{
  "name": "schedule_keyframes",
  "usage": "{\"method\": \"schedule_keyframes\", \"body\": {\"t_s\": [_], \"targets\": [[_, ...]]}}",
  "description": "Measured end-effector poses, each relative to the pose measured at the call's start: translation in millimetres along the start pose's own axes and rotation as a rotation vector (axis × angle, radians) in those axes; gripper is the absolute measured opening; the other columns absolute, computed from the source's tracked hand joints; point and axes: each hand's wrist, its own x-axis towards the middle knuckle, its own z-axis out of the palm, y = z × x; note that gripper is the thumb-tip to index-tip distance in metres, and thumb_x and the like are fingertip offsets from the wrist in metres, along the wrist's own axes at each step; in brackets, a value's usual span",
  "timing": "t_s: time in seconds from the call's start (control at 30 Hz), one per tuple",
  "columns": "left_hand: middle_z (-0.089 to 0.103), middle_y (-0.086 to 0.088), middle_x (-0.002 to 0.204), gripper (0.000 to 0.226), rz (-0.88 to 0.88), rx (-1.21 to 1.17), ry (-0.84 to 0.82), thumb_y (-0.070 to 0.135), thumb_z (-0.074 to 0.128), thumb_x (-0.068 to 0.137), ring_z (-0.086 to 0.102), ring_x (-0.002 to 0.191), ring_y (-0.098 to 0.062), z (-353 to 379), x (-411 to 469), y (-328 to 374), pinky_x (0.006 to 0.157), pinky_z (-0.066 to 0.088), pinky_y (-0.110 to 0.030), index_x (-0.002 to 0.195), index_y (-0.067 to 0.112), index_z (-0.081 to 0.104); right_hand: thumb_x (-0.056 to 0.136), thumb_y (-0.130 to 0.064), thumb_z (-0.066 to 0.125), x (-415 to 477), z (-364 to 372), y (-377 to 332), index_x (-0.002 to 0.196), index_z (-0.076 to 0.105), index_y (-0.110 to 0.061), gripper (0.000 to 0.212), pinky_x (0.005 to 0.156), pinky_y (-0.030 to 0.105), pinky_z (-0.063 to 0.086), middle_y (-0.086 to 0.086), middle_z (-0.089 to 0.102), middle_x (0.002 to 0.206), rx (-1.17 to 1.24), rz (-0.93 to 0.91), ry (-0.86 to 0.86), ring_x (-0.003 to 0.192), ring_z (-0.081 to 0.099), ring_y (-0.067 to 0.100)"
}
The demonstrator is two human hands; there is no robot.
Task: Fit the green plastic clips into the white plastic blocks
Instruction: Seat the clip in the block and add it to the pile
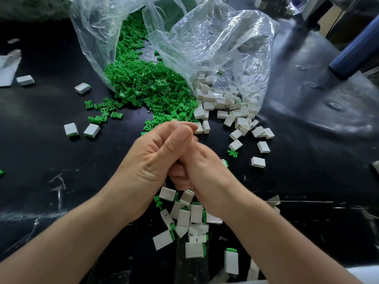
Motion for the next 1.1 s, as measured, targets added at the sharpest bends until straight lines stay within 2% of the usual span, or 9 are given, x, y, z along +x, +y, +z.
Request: {"method": "schedule_keyframes", "body": {"t_s": [0.07, 0.13, 0.23, 0.3, 0.4, 0.5, 0.77, 0.93, 1.1], "targets": [[0.064, 0.002, 0.069, 0.048, 0.015, 0.002, -0.007, 0.045, 0.081, 0.056, 0.059, 0.059, -0.014, -3, 1, -1, 0.049, 0.051, -0.025, 0.093, 0.017, 0.067, 0.073, -0.070, 0.034, -2, -9, -11, 0.064, 0.044, -0.016, 0.055, 0.038, 0.017, 0.020, -0.009, 0.031, 0.044, 0.067, 0.089, -0.081, 0.040, 0.025, 0.005], [0.070, 0.002, 0.073, 0.041, 0.031, 0.065, 0.029, 0.026, 0.082, 0.057, 0.065, 0.066, -0.011, -5, 2, -3, 0.059, 0.056, -0.025, 0.093, 0.016, 0.067, 0.069, -0.073, 0.028, -2, -17, -16, 0.063, 0.042, -0.014, 0.061, 0.038, 0.017, 0.019, -0.008, 0.031, 0.042, 0.135, 0.150, -0.153, 0.038, 0.025, 0.006], [0.070, -0.003, 0.071, 0.027, 0.061, 0.085, 0.061, 0.023, 0.068, 0.062, 0.065, 0.063, -0.012, -5, 2, -1, 0.061, 0.054, -0.022, 0.086, 0.010, 0.070, 0.069, -0.071, 0.028, -2, -21, -20, 0.054, 0.052, -0.021, 0.057, 0.037, 0.017, 0.018, -0.008, 0.033, 0.042, 0.181, 0.200, -0.232, 0.037, 0.024, 0.005], [0.069, -0.005, 0.065, 0.020, 0.058, 0.081, 0.065, 0.017, 0.062, 0.066, 0.063, 0.056, -0.013, -4, 2, 0, 0.056, 0.053, -0.020, 0.083, 0.008, 0.070, 0.072, -0.065, 0.034, -3, -20, -19, 0.060, 0.049, -0.021, 0.049, 0.038, 0.016, 0.021, -0.008, 0.036, 0.044, 0.158, 0.199, -0.248, 0.038, 0.027, 0.005], [0.066, -0.005, 0.057, 0.020, 0.062, 0.091, 0.070, 0.015, 0.061, 0.066, 0.061, 0.050, -0.012, -4, 1, 1, 0.051, 0.051, -0.020, 0.082, 0.005, 0.069, 0.075, -0.060, 0.038, -2, -23, -19, 0.064, 0.045, -0.020, 0.042, 0.040, 0.015, 0.024, -0.007, 0.039, 0.047, 0.145, 0.198, -0.277, 0.041, 0.029, 0.006], [0.064, -0.006, 0.055, 0.021, 0.053, 0.073, 0.063, 0.018, 0.062, 0.066, 0.061, 0.050, -0.016, -5, 1, 4, 0.054, 0.055, -0.027, 0.080, 0.004, 0.069, 0.076, -0.058, 0.036, -3, -26, -22, 0.060, 0.054, -0.024, 0.042, 0.044, 0.019, 0.023, -0.008, 0.041, 0.049, 0.155, 0.191, -0.319, 0.043, 0.031, 0.006], [0.066, -0.014, 0.065, 0.016, 0.031, 0.037, 0.012, 0.012, 0.065, 0.072, 0.061, 0.054, -0.022, -10, 1, 6, 0.058, 0.053, -0.028, 0.080, -0.001, 0.071, 0.075, -0.049, 0.039, -6, -25, -22, 0.063, 0.066, -0.029, 0.036, 0.044, 0.019, 0.023, -0.006, 0.043, 0.049, 0.049, 0.135, -0.266, 0.044, 0.032, 0.007], [0.066, -0.016, 0.062, 0.011, 0.006, 0.061, -0.004, 0.007, 0.065, 0.071, 0.060, 0.053, -0.027, -11, 1, 6, 0.057, 0.054, -0.030, 0.076, -0.001, 0.070, 0.077, -0.058, 0.042, -8, -21, -19, 0.073, 0.051, -0.015, 0.044, 0.043, 0.017, 0.025, -0.008, 0.042, 0.048, -0.107, 0.132, -0.176, 0.043, 0.032, 0.006], [0.070, -0.008, 0.069, 0.026, -0.023, -0.010, 0.080, 0.011, 0.064, 0.061, 0.065, 0.062, -0.019, -9, 3, 2, 0.061, 0.055, -0.023, 0.085, 0.004, 0.068, 0.094, -0.034, 0.038, -9, -16, -18, 0.070, 0.051, -0.016, 0.034, 0.040, 0.014, 0.020, -0.008, 0.032, 0.052, -0.059, 0.063, -0.112, 0.044, 0.025, 0.005]]}}
